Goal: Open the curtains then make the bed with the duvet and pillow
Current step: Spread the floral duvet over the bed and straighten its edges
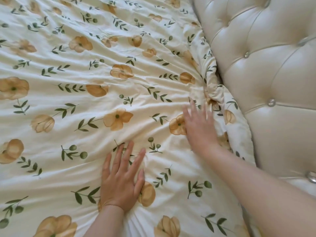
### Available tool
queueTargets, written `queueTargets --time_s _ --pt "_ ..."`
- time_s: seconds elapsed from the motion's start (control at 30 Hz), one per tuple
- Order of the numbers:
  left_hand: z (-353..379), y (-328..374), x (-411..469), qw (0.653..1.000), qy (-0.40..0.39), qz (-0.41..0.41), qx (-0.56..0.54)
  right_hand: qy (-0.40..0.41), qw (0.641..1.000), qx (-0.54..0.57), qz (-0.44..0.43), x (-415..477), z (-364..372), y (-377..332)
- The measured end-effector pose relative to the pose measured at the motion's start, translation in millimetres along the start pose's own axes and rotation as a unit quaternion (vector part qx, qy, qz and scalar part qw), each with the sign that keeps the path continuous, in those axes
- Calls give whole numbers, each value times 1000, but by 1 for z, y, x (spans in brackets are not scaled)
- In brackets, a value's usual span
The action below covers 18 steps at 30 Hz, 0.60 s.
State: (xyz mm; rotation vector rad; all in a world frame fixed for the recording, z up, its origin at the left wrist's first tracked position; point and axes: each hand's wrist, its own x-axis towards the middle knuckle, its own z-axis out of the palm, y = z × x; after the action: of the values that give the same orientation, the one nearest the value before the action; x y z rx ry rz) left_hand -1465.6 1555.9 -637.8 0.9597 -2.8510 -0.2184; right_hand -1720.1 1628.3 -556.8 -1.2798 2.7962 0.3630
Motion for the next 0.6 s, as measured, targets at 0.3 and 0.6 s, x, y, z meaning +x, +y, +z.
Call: queueTargets --time_s 0.3,0.6 --pt "-4 3 1 1000 3 -6 8 -6 944 327 33 -203 57 67" --pt "-24 30 -73 995 -30 -1 -100 -126 968 177 127 -225 62 72"
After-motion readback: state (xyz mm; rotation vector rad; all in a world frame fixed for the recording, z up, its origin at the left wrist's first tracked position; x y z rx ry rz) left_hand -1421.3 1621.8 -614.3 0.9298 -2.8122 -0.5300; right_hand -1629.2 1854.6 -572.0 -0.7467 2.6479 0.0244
